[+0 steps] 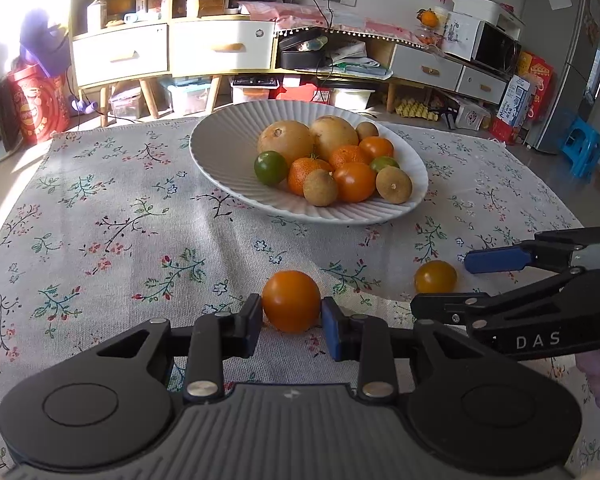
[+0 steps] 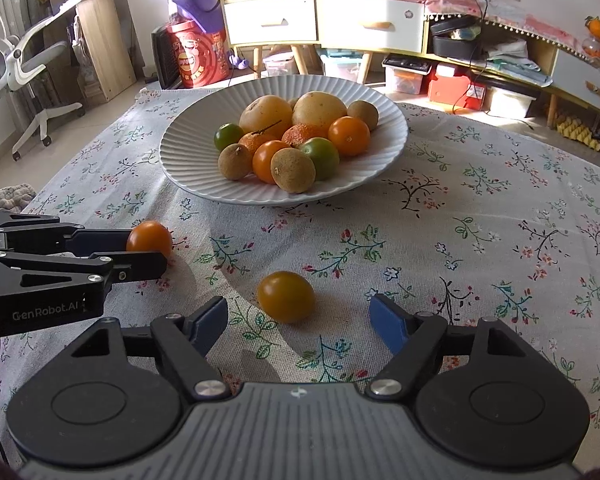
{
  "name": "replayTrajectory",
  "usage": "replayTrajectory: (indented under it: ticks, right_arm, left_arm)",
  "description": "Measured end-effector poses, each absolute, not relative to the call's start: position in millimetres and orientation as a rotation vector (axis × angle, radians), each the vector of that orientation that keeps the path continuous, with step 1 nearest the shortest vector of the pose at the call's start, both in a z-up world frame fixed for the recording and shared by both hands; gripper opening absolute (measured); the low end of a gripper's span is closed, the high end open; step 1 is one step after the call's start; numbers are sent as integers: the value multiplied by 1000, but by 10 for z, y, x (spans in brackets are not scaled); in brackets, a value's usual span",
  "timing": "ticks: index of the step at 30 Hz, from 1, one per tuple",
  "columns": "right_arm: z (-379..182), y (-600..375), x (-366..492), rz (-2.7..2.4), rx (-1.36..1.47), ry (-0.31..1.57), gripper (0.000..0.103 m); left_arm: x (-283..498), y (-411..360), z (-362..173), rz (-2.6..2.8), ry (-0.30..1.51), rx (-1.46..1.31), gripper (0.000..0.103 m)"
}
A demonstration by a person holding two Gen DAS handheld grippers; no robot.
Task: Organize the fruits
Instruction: 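Grasp an orange tomato with left tool while right tool grasps the other, then carry both held tomatoes over the white bowl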
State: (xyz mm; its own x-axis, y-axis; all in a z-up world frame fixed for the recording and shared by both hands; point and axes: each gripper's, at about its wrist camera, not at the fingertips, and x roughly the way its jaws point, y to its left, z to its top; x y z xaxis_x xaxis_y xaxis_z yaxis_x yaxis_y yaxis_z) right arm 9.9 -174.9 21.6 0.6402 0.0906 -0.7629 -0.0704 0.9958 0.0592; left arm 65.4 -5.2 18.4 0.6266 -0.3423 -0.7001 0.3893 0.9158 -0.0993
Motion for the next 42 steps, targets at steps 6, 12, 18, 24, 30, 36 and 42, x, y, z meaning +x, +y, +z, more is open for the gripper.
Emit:
replayTrajectory:
  ticks: [6,12,18,24,30,36,42]
  right_arm:
    - [211,-1721,99,90,10,863,63]
    - [223,-1698,96,95,0,856,46]
    - [225,-1735,122,92,10,846,27]
    - [241,-1727,123,94,7,840,27]
    - [342,-1716,94,113,35,815,27]
    - [454,-1678,69,134,51,777,27]
    - [500,-1667,116,141,60,751,27]
  left_arm:
    - [652,-10,181,-417,791,58,24]
    - [654,-6,181,-417,791,57,24]
    - [658,-1,184,-415,791,53,24]
    - [666,5,221,-414,785,44,24]
    - [637,20,294,-419,763,33,23]
    - [673,21,385,-415,739,15,23]
    - [776,-32,472,-411,711,6,23]
